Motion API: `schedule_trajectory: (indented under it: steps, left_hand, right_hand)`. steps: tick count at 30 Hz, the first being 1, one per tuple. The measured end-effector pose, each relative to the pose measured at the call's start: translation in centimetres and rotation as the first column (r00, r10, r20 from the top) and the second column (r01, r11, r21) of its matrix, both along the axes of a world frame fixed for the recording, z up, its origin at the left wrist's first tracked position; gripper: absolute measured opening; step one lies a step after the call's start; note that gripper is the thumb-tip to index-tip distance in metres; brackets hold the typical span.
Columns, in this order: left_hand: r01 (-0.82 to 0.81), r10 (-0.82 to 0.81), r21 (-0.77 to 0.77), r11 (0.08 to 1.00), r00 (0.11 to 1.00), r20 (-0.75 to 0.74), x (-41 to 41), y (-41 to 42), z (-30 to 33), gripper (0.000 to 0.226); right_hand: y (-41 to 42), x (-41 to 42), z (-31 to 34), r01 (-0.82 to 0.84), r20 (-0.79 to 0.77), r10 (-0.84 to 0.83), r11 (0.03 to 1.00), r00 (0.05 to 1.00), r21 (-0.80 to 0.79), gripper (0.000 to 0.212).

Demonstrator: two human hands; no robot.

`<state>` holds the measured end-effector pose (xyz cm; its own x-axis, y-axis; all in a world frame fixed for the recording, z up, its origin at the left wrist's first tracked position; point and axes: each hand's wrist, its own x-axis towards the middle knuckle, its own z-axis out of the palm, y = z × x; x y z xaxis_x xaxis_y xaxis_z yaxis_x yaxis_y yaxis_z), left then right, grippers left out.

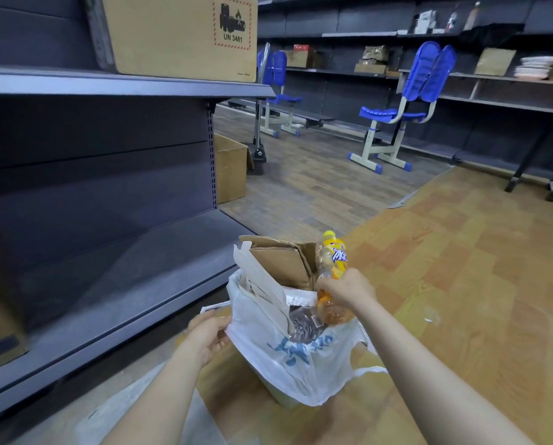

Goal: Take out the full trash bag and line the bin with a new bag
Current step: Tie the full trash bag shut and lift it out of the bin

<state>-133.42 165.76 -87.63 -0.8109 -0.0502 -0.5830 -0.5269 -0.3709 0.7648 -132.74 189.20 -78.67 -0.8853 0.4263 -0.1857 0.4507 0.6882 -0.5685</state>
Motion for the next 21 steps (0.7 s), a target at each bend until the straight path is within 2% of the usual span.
schedule_trajectory:
  steps: [1, 3, 5, 6, 8, 10, 14, 18, 21]
  left_hand:
    - [0.007, -0.007, -0.001, 1.0, 1.0, -0.005, 0.1, -0.1, 0.3, 0.065]
    - [0.016, -0.016, -0.001, 1.0, 1.0, -0.017, 0.1, -0.5, 0.5, 0.066]
    - [0.012, -0.012, 0.005, 1.0, 1.0, -0.023, 0.2, -0.7, 0.6, 0.065]
    - [0.01, -0.009, 0.006, 1.0, 1.0, -0.026, 0.2, -0.7, 0.6, 0.065]
    - [0.005, -0.005, 0.004, 1.0, 0.999, -0.035, 0.3, -0.7, 0.7, 0.065]
    - [0.0, 0.0, 0.0, 1.0, 0.999, -0.035, 0.3, -0.6, 0.9, 0.065]
    - [-0.01, 0.01, 0.01, 1.0, 0.999, -0.032, 0.3, -0.8, 1.2, 0.065]
    - [-0.01, 0.01, 0.007, 1.0, 0.999, -0.039, 0.4, -1.1, 1.3, 0.065]
    - [-0.015, 0.015, -0.011, 1.0, 0.999, -0.036, 0.6, -1.2, 1.5, 0.065]
  right_hand:
    - [0.3, -0.1, 0.3, 0.029, -0.056, -0.03, 0.999, 0.998, -0.034, 0.031]
    - [1.3, -0.4, 1.1, 0.008, -0.256, -0.051, 0.986, 0.965, -0.167, 0.042]
    - [1.9, 0.1, 2.0, -0.165, -0.491, 0.019, 0.953, 0.871, -0.255, 0.061]
    - [2.0, 0.5, 2.4, -0.271, -0.585, 0.084, 0.932, 0.807, -0.241, 0.065]
    - [1.9, 1.0, 2.5, -0.416, -0.667, 0.223, 0.898, 0.711, -0.143, 0.055]
    - [1.9, 1.3, 1.7, -0.454, -0.644, 0.328, 0.891, 0.691, -0.033, 0.051]
    - [3.3, 1.2, -1.3, -0.409, -0.421, 0.481, 0.876, 0.769, 0.255, 0.067]
    - [2.8, 1.0, -2.4, -0.409, -0.197, 0.571, 0.751, 0.797, 0.518, 0.072]
    - [1.3, 0.6, -2.9, -0.408, -0.153, 0.6, 0.687, 0.785, 0.602, 0.068]
